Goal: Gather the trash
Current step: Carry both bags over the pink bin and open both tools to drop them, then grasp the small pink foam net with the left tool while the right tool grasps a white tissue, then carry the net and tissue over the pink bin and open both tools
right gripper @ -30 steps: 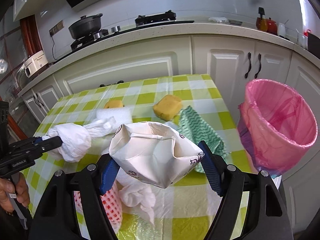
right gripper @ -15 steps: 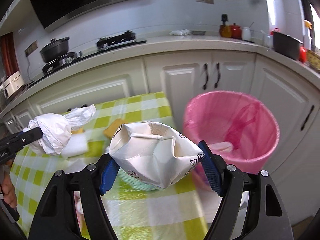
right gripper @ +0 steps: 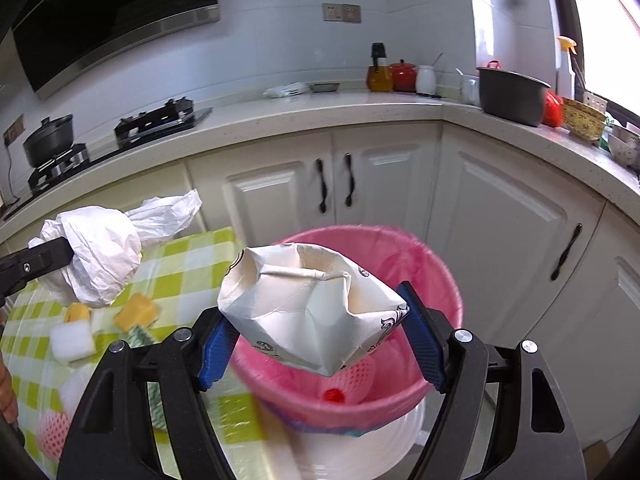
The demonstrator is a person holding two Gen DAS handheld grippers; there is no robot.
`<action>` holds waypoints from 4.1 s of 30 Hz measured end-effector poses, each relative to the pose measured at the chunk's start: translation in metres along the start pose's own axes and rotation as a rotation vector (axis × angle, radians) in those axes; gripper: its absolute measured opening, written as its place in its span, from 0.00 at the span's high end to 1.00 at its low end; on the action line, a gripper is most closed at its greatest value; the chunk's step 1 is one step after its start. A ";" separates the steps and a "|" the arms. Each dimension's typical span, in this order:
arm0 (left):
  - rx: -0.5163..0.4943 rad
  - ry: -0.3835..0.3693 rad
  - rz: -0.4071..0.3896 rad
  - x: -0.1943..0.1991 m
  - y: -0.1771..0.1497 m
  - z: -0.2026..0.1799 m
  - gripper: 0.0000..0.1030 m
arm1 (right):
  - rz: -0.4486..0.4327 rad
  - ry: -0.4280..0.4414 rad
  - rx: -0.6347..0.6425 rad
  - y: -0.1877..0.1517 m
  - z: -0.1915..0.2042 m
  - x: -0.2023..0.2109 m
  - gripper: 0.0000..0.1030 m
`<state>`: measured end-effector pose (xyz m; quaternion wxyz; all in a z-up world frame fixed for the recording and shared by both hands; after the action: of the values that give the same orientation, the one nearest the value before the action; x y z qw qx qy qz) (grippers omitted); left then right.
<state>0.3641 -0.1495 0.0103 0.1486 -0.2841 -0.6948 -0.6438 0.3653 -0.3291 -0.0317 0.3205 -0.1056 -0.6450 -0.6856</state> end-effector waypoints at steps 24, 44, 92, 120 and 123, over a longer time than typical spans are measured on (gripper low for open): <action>0.032 -0.044 0.057 -0.052 0.003 -0.029 0.40 | -0.032 -0.050 -0.042 0.000 -0.050 -0.010 0.16; 0.105 0.149 -0.002 0.081 -0.072 0.094 0.33 | -0.018 0.082 -0.001 -0.078 0.063 0.038 0.13; 0.107 0.209 0.233 0.091 -0.221 0.111 0.74 | 0.128 0.263 0.160 -0.155 0.181 0.031 0.13; 0.126 0.354 0.161 0.109 -0.199 0.150 0.74 | 0.269 0.352 0.285 -0.191 0.247 0.010 0.72; 0.114 0.363 0.148 0.112 -0.192 0.147 0.74 | 0.253 0.349 0.261 -0.184 0.237 0.017 0.73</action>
<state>0.1863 0.0157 -0.0999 0.3338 -0.2048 -0.6693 -0.6314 0.1831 -0.1151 -0.1378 0.5211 -0.0231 -0.6447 -0.5589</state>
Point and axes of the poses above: each gripper's, at about its wrist camera, not at the fingertips, and x roughly against the way its jaws point, z to its left, y to its top, the point moved 8 cm from there along -x, roughly the way its jaws point, and after that the axes turned 7 degrees about y, right-handed, at the moved point
